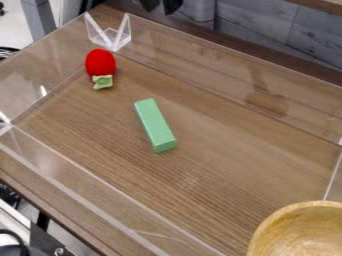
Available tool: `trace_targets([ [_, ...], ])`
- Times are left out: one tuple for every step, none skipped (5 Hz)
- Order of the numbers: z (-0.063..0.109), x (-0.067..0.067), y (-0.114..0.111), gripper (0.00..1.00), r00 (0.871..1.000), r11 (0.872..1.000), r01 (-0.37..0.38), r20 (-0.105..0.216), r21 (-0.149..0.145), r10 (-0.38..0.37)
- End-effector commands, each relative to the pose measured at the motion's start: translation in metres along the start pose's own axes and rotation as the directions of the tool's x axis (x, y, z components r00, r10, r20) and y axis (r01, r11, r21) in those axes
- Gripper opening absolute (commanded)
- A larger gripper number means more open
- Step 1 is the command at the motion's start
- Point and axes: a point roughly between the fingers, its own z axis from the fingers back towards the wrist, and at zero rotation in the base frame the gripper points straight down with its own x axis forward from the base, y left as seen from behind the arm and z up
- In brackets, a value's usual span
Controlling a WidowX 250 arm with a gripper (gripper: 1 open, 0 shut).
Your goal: Move the red fruit to the right
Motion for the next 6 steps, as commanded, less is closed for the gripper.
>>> trace_targets([
  [0.023,0.007,0.019,1.0,0.998,0.999,-0.008,0.057,0.038,0.006],
  [0.02,0.013,0.019,1.0,0.998,0.998,-0.036,0.045,0.049,0.033],
  [0.017,0.013,0.019,1.0,0.998,0.996,-0.062,0.034,0.061,0.06],
  [0.014,0.014,0.024,1.0,0.999,0.997,-0.043,0.02,0.07,0.041],
  [0.013,0.014,0.031,1.0,1.0,0.997,-0.025,0.006,0.08,0.025],
  [0.006,0.011,0.041,1.0,0.995,0.99,-0.103,0.007,0.097,0.103],
])
